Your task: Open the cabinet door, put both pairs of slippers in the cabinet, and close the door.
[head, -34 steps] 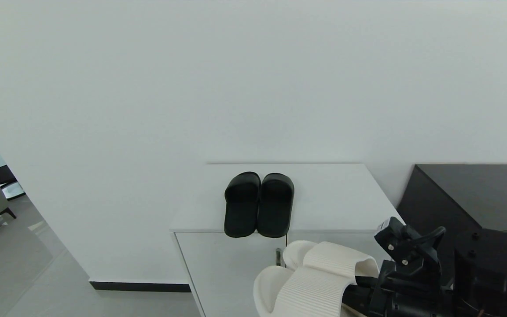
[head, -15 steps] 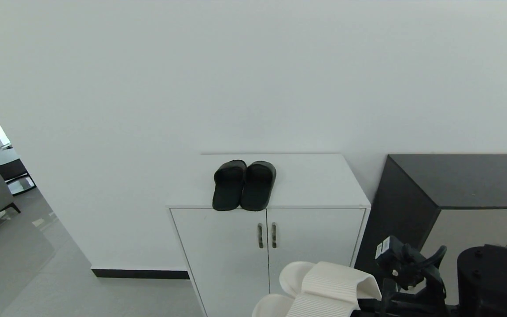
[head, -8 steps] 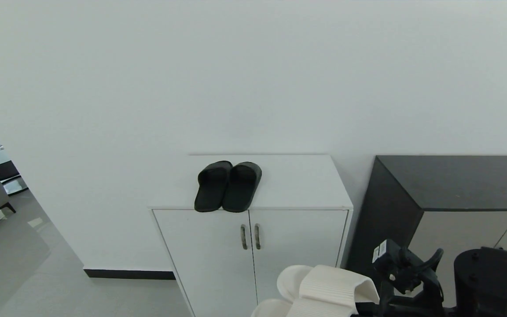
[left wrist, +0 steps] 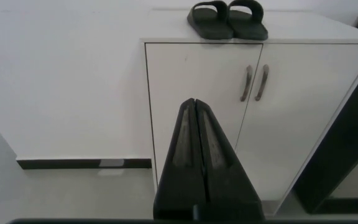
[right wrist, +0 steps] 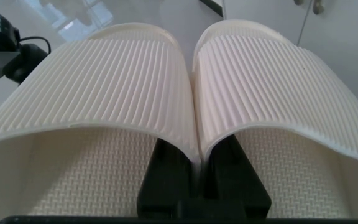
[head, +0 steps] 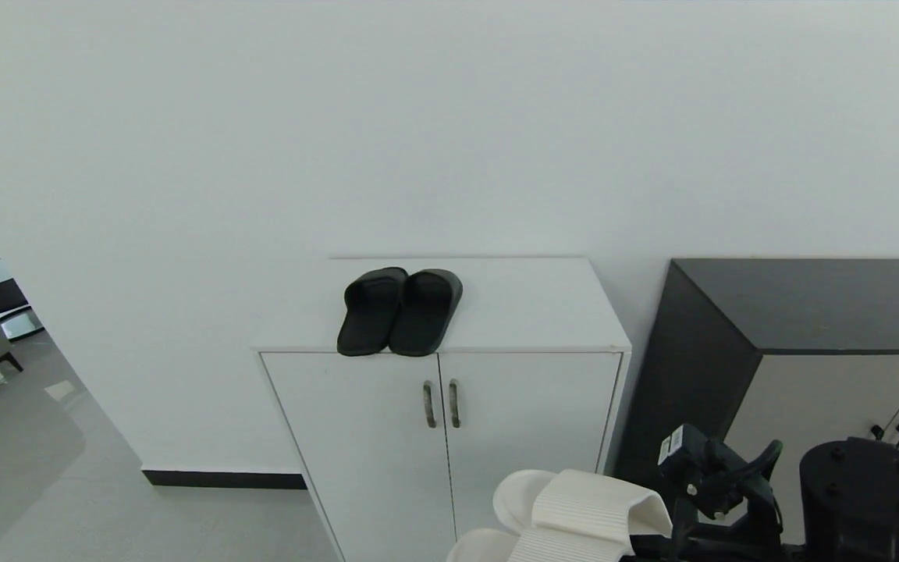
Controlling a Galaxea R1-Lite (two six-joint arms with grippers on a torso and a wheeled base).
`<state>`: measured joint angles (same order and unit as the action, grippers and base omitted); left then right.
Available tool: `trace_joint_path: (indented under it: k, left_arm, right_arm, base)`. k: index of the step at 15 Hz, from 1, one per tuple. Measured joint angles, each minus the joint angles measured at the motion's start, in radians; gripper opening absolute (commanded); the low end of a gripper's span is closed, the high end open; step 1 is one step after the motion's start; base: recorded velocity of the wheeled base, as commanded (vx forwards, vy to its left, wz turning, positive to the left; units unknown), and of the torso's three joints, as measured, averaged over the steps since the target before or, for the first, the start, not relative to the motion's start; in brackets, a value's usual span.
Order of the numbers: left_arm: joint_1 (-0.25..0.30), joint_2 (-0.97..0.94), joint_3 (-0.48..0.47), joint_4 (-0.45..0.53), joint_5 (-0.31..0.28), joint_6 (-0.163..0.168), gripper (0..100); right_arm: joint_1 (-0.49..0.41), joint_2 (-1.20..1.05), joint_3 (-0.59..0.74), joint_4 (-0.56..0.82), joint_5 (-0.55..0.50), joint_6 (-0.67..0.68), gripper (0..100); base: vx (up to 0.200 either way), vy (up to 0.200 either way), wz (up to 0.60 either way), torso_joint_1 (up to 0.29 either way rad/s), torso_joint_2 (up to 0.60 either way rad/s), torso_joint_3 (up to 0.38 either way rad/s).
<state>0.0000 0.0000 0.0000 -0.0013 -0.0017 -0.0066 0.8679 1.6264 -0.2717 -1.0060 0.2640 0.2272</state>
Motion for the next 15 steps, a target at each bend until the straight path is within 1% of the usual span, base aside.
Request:
trace_joint_path:
  k: [1,2,3,4,6,8,15]
  left_arm:
    - [0.000,0.000,0.000,0.000,0.000,0.004,0]
    - [0.000,0.000,0.000,0.000,-0.003,0.019,0]
    - [0.000,0.000,0.000,0.001,-0.008,0.027,0]
    - [0.000,0.000,0.000,0.001,-0.012,0.030,100]
    - [0.000,0.000,0.000,0.001,-0.013,0.023,100]
    - [0.000,0.000,0.000,0.001,-0.011,0.004,100]
    - [0.000,0.000,0.000,0.001,-0.011,0.003,100]
  right_arm:
    - [-0.002,0.000,0.000,0.000,0.000,0.000,0]
    - [-0.002,-0.001,0.000,0.000,-0.001,0.000,0]
    - [-0.001,-0.001,0.000,0.000,0.000,0.000,0]
    - [-0.001,-0.001,0.000,0.000,-0.001,0.000,0]
    - [-0.002,-0.002,0.002,0.000,-0.002,0.000,0]
    - [-0.003,-0.002,0.008,0.000,-0.003,0.000,0]
    - [-0.003,-0.002,0.010,-0.003,-0.003,-0.001,0]
  base:
    - [0.000,0.000,0.00,-0.232,0.49,0.266]
    - [0.000,0.000,0.00,-0.246,0.55,0.286]
    - [0.000,0.000,0.00,-0.256,0.55,0.290]
    - [0.000,0.000,0.00,-0.242,0.55,0.295]
    - [0.000,0.000,0.00,-0.244,0.55,0.298]
    - [0.000,0.000,0.00,-0.246,0.54,0.303]
    - [0.000,0.000,0.00,-0.216,0.51,0.288]
